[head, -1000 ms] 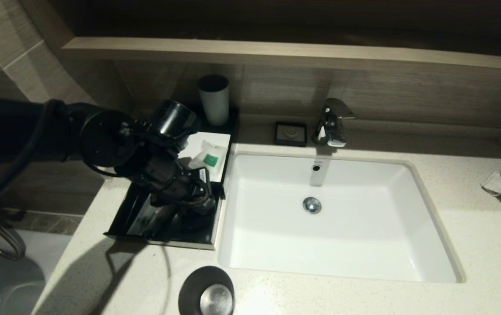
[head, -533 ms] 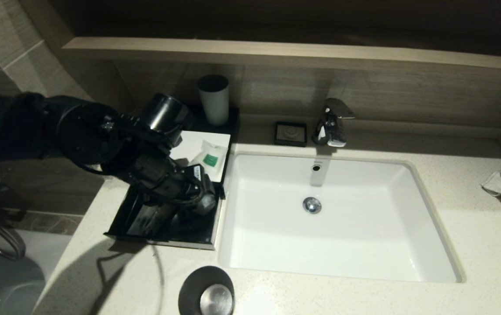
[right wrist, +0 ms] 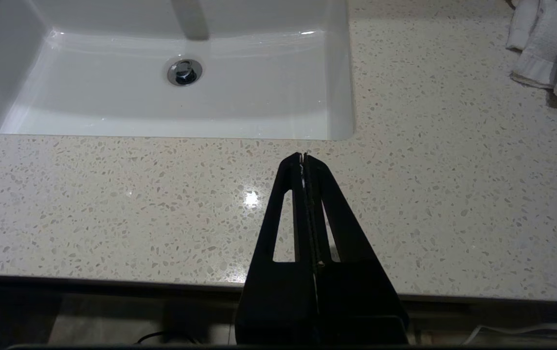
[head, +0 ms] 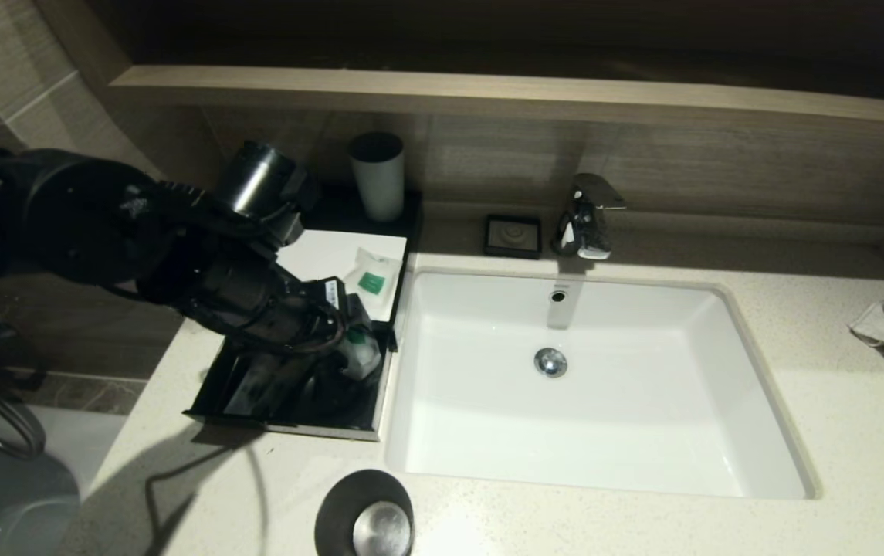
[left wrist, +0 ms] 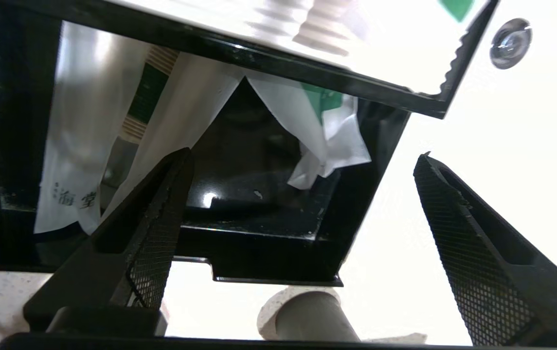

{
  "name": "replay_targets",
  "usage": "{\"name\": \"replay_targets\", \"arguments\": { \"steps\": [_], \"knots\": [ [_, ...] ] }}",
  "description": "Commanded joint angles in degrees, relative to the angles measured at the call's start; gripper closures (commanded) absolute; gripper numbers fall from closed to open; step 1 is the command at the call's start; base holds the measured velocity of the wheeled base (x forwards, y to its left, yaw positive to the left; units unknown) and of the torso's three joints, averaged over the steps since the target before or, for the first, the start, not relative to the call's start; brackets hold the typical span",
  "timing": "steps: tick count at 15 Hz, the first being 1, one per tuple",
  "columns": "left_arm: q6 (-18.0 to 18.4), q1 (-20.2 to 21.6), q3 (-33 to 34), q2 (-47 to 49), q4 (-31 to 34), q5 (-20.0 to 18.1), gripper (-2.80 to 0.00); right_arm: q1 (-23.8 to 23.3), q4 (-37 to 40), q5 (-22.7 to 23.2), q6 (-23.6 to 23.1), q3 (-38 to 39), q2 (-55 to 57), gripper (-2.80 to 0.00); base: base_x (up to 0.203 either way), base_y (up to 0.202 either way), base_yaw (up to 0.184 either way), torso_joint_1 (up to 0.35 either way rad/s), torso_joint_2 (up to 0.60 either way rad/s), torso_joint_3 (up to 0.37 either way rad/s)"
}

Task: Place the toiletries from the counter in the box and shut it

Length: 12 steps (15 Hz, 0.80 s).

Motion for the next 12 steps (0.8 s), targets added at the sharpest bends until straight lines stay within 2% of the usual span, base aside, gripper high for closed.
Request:
{"name": "replay_targets", "arguments": {
  "steps": [1, 2, 3, 12],
  "knots": [
    [-0.2, -0.1, -0.2, -2.3, -0.3, 0.0, -2.80, 0.0, 0.0, 0.0, 0.0, 0.0, 0.1, 0.00, 0.000, 0.000, 0.000, 0.000, 0.00, 0.000],
    [-0.2, -0.2, -0.5, -2.8, -0.5, 0.0, -2.66, 0.0, 0.0, 0.0, 0.0, 0.0, 0.1, 0.00, 0.000, 0.000, 0.000, 0.000, 0.00, 0.000],
    [-0.1, -0.2, -0.8, -3.2, -0.5, 0.0, 0.00, 0.0, 0.0, 0.0, 0.0, 0.0, 0.1, 0.00, 0.000, 0.000, 0.000, 0.000, 0.00, 0.000],
    [0.9, -0.5, -4.2, -1.8, -1.2, 0.0, 0.00, 0.0, 0.0, 0.0, 0.0, 0.0, 0.1, 0.00, 0.000, 0.000, 0.000, 0.000, 0.00, 0.000]
  ]
}}
